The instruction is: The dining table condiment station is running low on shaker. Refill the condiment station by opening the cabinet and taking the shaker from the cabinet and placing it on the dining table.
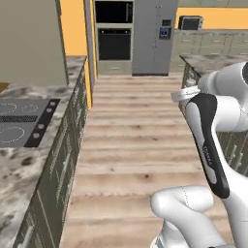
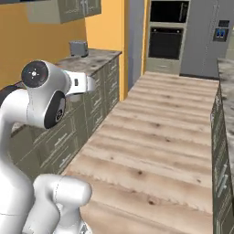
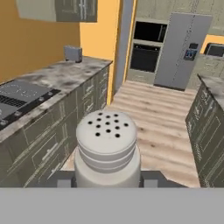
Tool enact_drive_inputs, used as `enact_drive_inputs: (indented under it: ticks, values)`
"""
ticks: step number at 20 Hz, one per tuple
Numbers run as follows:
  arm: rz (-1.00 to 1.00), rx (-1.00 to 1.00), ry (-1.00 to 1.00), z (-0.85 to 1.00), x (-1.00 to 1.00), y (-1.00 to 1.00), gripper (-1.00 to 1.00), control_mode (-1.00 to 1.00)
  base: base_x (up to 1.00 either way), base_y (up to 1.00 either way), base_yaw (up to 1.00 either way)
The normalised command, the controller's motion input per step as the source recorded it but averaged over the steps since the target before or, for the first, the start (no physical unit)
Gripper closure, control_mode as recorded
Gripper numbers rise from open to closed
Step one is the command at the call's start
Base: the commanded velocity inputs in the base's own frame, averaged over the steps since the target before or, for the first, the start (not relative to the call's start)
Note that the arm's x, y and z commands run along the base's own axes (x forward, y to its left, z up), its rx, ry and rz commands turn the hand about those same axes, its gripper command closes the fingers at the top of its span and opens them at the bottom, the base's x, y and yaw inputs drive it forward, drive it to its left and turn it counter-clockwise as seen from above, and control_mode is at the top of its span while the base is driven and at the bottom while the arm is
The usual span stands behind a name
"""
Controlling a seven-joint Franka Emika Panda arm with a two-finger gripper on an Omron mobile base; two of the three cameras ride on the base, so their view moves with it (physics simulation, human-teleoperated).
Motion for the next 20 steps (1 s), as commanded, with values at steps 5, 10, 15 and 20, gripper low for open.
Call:
enact_drive_inputs:
  ticks: [5, 10, 15, 20]
  values:
    - [0.00, 0.00, 0.00, 0.00, 0.00, 0.00, 1.00, 1.00, 0.10, -0.50, -0.76]
    - [0.00, 0.00, 0.00, 0.00, 0.00, 0.00, 1.00, 1.00, 0.68, -0.28, -0.62]
    - [0.00, 0.00, 0.00, 0.00, 0.00, 0.00, 1.00, 1.00, 1.00, 0.00, -0.49]
    - [0.00, 0.00, 0.00, 0.00, 0.00, 0.00, 1.00, 1.00, 1.00, 0.10, -0.48]
